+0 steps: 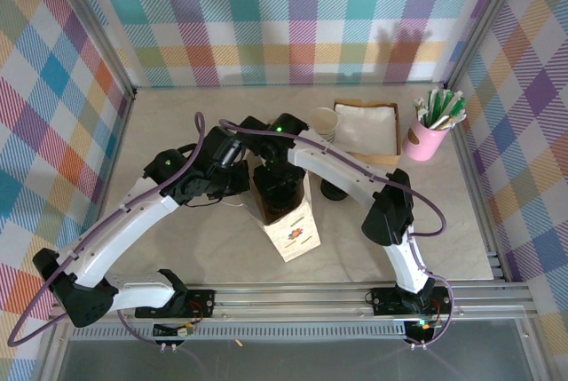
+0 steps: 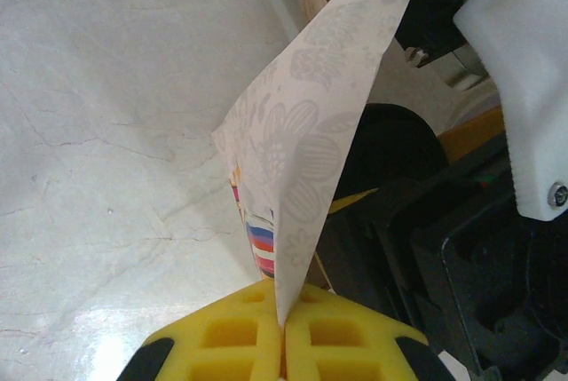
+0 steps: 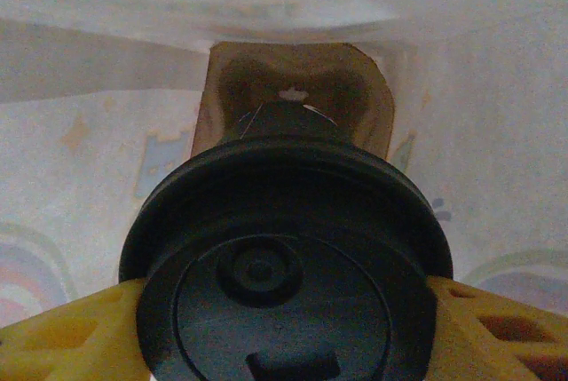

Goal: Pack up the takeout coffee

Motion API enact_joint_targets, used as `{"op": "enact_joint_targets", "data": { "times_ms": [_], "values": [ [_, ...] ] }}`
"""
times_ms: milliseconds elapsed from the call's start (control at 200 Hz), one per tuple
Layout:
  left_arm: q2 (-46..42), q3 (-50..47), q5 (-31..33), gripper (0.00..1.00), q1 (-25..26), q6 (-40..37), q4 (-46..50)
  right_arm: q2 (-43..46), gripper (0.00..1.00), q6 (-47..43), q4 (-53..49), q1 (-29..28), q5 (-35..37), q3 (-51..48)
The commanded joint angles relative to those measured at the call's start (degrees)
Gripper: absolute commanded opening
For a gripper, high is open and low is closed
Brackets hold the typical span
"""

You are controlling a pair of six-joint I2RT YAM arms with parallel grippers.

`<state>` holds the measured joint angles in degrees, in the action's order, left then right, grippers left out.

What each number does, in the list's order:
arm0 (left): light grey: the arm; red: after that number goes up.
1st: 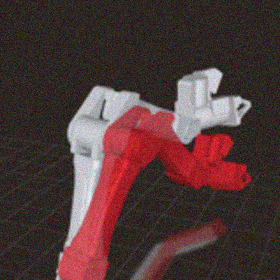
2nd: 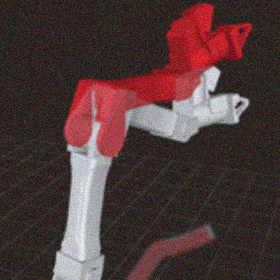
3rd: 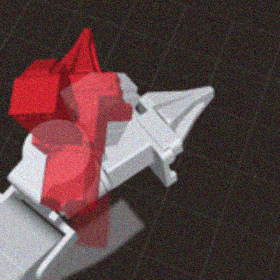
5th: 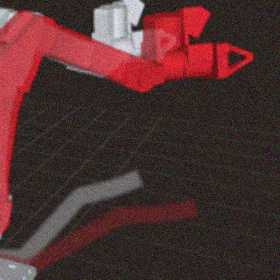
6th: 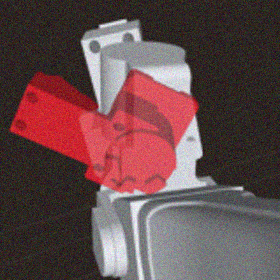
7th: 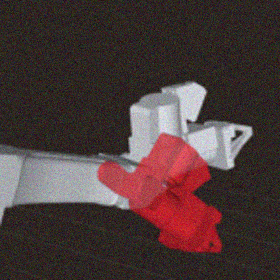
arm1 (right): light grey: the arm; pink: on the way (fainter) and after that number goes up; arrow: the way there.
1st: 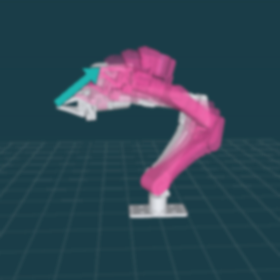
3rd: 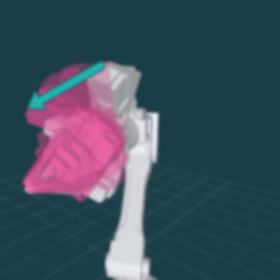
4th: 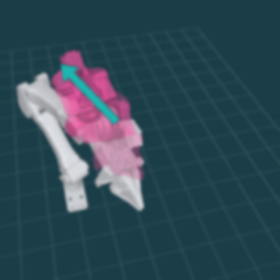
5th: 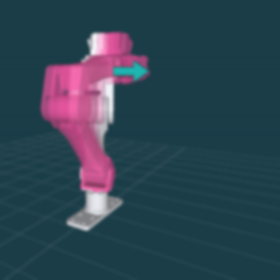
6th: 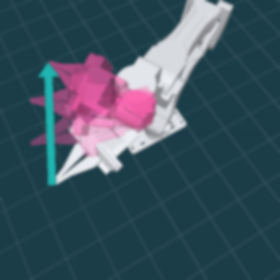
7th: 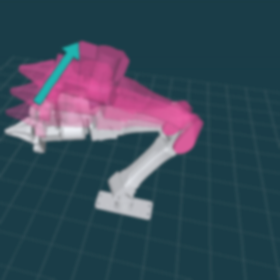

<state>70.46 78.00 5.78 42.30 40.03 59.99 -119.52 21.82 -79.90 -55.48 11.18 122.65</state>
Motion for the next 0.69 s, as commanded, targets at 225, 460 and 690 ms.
{"op": "enact_joint_targets", "data": {
  "times_ms": [225,460,690],
  "values": [
    [1.91,4.72,1.67,0.0,3.91,-0.31,0.83,0.52,0.34,-1.91,1.49,-0.06,2.59,-3.04],
    [2.42,6.04,2.75,0.0,4.46,0.03,1.28,1.39,0.34,-3.12,2.9,0.2,2.39,-5.39],
    [3.21,7.8,5.22,0.07,4.37,1.17,2.86,2.49,0.33,-3.54,4.14,0.38,1.39,-6.53]
  ]
}}
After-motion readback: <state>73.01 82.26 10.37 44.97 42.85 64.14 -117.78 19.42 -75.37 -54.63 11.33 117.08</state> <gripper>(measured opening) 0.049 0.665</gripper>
